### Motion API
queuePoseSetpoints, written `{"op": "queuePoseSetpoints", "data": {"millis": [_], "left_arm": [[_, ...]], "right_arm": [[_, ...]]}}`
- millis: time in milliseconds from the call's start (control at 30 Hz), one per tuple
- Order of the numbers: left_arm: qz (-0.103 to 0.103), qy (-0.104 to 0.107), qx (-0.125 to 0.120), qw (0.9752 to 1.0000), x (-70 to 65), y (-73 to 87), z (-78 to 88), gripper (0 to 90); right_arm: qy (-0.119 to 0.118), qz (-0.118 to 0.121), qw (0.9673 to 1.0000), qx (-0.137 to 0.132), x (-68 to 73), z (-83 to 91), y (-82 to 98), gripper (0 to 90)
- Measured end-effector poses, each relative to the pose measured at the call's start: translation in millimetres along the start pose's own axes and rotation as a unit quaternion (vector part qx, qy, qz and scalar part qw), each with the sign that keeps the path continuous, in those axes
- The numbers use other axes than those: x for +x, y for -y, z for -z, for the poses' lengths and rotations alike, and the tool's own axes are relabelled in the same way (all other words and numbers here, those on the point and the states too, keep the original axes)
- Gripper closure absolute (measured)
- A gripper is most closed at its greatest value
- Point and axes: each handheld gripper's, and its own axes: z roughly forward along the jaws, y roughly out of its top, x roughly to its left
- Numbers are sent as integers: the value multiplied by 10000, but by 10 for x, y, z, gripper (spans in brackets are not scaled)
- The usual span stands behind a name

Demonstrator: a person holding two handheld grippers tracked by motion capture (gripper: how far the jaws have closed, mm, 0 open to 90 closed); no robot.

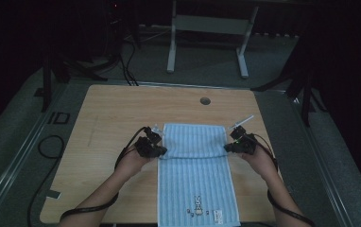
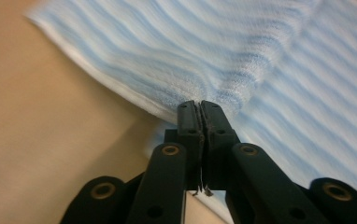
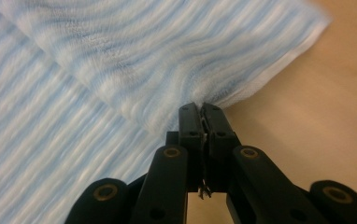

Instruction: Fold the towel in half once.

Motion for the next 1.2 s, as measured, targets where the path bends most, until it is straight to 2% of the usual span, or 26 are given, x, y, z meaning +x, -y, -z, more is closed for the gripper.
{"op": "queuePoseSetpoints", "data": {"millis": [33, 67, 100, 200, 300, 367, 433, 500, 533, 567, 667, 733, 767, 833, 967, 1033, 1100, 1200], "left_arm": [[-28, -8, 26, 10000, -15, 27, 14, 822], [-69, -55, 4, 10000, -21, 44, 44, 776], [-73, -118, -47, 9999, -16, 49, 91, 721], [-46, -247, -213, 9995, 19, 31, 226, 648], [-31, -173, -287, 9994, 48, 9, 255, 649], [-19, -67, -216, 9997, 63, -15, 179, 649], [-93, 77, -119, 9999, 32, -21, 81, 649], [-165, 99, -79, 9998, 13, -20, 37, 650], [-210, 197, -1, 9996, -6, -14, -54, 650], [-193, 169, 30, 9997, -14, -13, -100, 650], [-212, 204, 201, 9994, 19, -16, -219, 653], [-212, 204, 201, 9994, 19, -16, -219, 652], [-209, 285, 256, 9990, 88, -23, -299, 650], [-180, 342, 241, 9990, 123, -34, -312, 651], [-278, 277, 263, 9989, 188, -79, -333, 652], [-254, 209, 261, 9991, 239, -121, -352, 651], [-323, 136, 277, 9990, 290, -169, -372, 651], [-301, 90, 288, 9991, 362, -226, -397, 650]], "right_arm": [[-104, 41, 9998, 144, 33, -45, 39, 813], [-96, 104, 9997, 213, 62, -70, 73, 778], [-18, 112, 9998, 179, 76, -66, 96, 752], [135, -32, 9998, -124, 58, 49, 94, 740], [165, -56, 9995, -268, 62, 118, 47, 740], [150, 19, 9994, -324, 84, 113, -44, 740], [141, 30, 9995, -279, 96, 47, -110, 740], [157, 77, 9997, -179, 107, -47, -164, 739], [157, 104, 9998, -111, 115, -107, -190, 738], [132, 116, 9998, -80, 121, -142, -205, 738], [152, 138, 9998, 78, 122, -281, -252, 738], [155, 145, 9997, 122, 118, -323, -260, 738], [143, 121, 9996, 217, 106, -403, -263, 738], [121, 74, 9997, 208, 90, -446, -258, 738], [110, 24, 9998, 171, 53, -469, -282, 738], [111, 11, 9998, 179, 25, -481, -309, 738], [99, -26, 9997, 230, 0, -492, -346, 732], [146, -5, 9995, 291, -20, -509, -403, 723]]}}
